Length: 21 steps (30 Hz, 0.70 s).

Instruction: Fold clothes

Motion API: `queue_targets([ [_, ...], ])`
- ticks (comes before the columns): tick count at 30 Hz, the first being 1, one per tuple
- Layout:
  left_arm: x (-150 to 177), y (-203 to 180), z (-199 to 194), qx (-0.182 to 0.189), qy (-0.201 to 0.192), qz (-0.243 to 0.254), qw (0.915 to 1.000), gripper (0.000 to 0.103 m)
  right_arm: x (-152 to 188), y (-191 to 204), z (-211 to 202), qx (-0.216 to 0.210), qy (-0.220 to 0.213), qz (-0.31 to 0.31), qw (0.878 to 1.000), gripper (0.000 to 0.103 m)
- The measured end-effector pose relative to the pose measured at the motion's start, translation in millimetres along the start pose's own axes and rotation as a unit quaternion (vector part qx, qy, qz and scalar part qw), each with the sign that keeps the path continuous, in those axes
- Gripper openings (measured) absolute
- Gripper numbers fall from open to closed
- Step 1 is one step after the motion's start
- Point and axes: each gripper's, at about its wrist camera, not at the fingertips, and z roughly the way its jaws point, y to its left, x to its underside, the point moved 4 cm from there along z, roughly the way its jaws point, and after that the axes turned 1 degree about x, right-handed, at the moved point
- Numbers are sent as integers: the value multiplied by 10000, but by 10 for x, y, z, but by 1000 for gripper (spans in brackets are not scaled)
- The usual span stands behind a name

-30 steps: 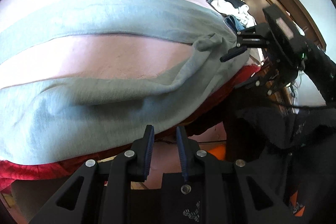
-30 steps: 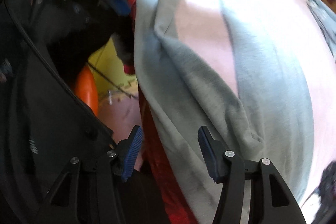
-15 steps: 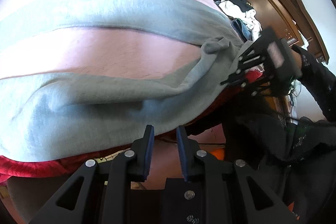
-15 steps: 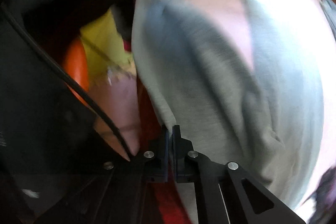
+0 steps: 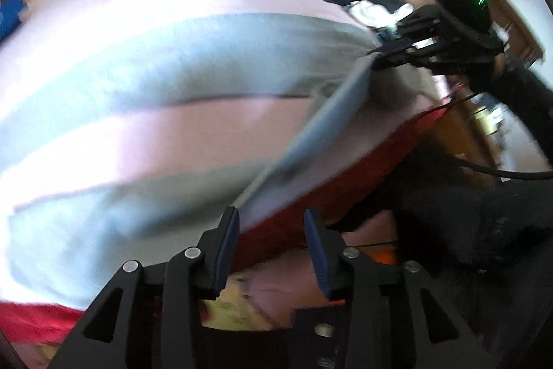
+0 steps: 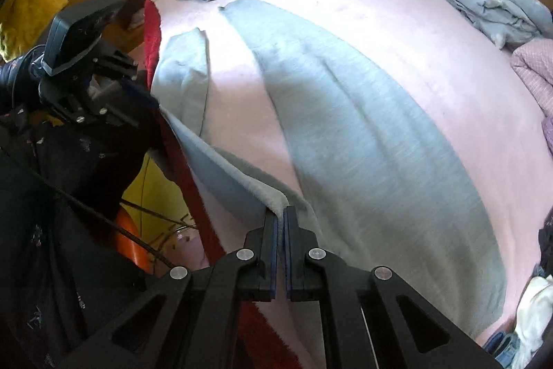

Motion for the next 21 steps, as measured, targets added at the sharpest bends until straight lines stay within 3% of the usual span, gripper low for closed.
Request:
queue_targets([
  [4,-112,43,-21,-145,37,339,9993,36,-20,-77,-45,47,-53,41,10000,4],
  [7,-69,2,96,-67,400,665,9970,37,-31,-182,-6,30,-69,113,9999,4],
  [11,73,-7,341,-535,757,1094,9897,37,-75,-245,-7,4,-117,208,9997,4],
  [14,54,82,438,-804,823,897,9893,4,-87,-274,-40,-3,-153,274,9995,4],
  [17,-59,165,272,-759,497,599,9941,3,-85,-343,-70,1,-243,435,9988,4],
  [21,-373,189,-61,-822,-60,607,9947,3,-121,-536,-127,90,-430,694,9966,4],
])
